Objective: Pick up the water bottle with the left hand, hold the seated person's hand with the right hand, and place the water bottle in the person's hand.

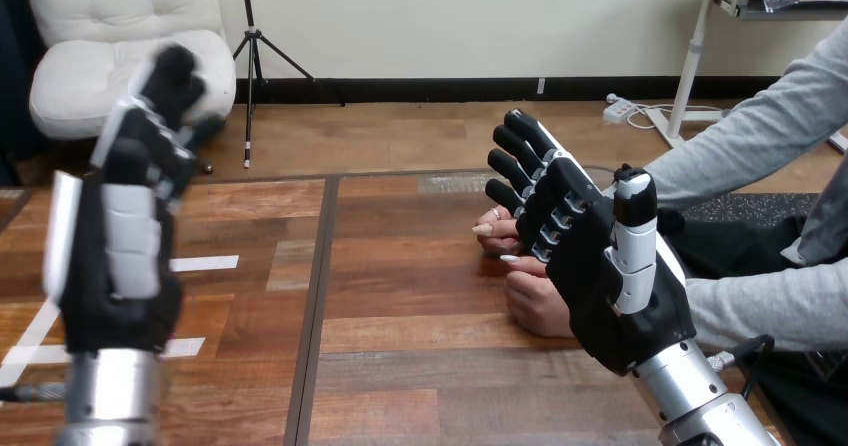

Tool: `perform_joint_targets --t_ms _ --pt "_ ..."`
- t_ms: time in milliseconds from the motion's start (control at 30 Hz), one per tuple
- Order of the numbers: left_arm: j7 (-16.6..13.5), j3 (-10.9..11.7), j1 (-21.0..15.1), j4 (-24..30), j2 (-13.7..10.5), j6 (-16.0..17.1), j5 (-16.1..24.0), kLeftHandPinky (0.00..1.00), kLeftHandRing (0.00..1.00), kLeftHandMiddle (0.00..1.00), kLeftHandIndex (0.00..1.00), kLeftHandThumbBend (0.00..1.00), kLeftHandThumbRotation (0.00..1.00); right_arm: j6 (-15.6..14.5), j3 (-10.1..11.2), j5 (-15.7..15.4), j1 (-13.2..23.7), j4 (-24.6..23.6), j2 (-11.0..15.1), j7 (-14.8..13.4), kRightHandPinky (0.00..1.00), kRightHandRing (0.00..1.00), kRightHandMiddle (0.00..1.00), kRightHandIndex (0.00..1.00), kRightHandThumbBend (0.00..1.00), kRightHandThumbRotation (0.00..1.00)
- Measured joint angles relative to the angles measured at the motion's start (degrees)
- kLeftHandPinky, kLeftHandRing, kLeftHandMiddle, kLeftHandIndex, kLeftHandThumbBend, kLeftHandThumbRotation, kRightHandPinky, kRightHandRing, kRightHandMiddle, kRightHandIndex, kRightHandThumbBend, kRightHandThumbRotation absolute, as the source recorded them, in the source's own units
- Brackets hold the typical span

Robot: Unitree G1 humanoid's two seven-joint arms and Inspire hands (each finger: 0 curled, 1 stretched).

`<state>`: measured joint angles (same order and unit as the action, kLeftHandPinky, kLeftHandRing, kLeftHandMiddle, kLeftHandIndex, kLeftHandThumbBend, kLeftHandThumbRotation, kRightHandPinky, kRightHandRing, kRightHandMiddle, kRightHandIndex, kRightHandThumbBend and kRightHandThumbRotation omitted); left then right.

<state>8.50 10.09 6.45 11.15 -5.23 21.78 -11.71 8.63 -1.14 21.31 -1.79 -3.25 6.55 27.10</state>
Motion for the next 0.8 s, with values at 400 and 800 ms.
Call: perform_joint_targets --t_ms 400,800 --pt "-1.4 5.0 -3.7 -3.4 -1.4 1.2 -2.3 0.84 0.9 0.9 0.88 0.91 1.0 0.0 0.0 0.1 0.0 0.0 0.0 0.1 1.0 0.98 0.97 0.95 0.91 1.0" --pt "-2.0 9.6 -6.1 -8.0 -3.2 2.0 -3.6 0.83 0.89 0.88 0.86 0.92 1.0 -0.3 0.0 0.3 -0.1 -0.1 0.0 0.4 0.99 0.99 0.98 0.95 0.9 1.0"
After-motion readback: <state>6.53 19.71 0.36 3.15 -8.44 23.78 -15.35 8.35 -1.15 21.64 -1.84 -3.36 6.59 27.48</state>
